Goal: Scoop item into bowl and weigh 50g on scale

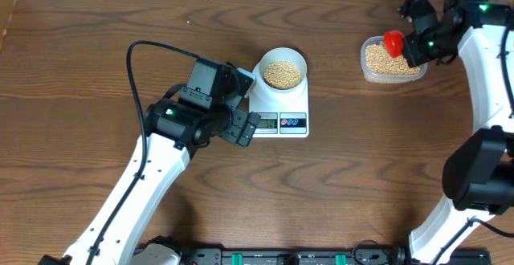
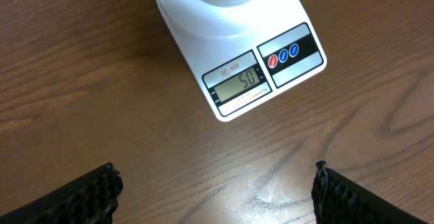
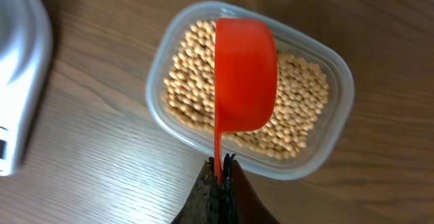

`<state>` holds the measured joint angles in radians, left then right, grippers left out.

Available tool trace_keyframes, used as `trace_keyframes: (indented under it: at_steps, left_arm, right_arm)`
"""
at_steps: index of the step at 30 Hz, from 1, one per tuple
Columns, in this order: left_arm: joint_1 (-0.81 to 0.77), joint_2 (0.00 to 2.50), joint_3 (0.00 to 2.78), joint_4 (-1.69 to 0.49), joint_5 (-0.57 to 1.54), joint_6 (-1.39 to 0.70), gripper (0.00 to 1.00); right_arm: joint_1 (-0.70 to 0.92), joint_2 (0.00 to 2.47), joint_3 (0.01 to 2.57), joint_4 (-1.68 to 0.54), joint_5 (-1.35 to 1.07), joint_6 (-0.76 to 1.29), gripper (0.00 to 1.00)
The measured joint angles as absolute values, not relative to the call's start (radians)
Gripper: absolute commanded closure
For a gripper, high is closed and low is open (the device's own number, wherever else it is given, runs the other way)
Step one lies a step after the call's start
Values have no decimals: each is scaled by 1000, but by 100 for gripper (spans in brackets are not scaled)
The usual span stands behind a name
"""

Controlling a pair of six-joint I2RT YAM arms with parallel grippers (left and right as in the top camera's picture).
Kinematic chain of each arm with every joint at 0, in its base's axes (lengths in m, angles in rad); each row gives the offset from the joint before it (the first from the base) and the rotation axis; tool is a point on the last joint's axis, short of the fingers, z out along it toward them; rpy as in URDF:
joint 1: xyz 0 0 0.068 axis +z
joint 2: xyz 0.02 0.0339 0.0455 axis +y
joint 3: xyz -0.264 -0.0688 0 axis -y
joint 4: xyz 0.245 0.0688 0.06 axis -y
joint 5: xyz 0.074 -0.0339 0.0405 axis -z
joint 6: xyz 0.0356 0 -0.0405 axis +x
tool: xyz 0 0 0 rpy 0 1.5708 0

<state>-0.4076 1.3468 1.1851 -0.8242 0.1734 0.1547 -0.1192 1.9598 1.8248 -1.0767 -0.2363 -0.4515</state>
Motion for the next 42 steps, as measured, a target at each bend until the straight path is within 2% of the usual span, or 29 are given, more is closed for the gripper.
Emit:
trace_keyframes:
  at_steps: [11, 18, 26, 42]
  left_arm:
    - [-408, 1347, 1185, -824, 173, 155, 8]
    - [-408, 1347, 1185, -824, 173, 155, 8]
    - [-408, 1347, 1185, -824, 173, 155, 8]
    - [-408, 1347, 1185, -824, 173, 155, 8]
  right_arm:
    - [-272, 1865, 1839, -1063, -499, -311, 99]
    - [-273, 1861, 1839, -1077, -606, -218, 98]
    - [-266, 1861, 1798, -1082, -556, 120, 98]
    - [-266, 1861, 1564, -832, -493, 402, 97]
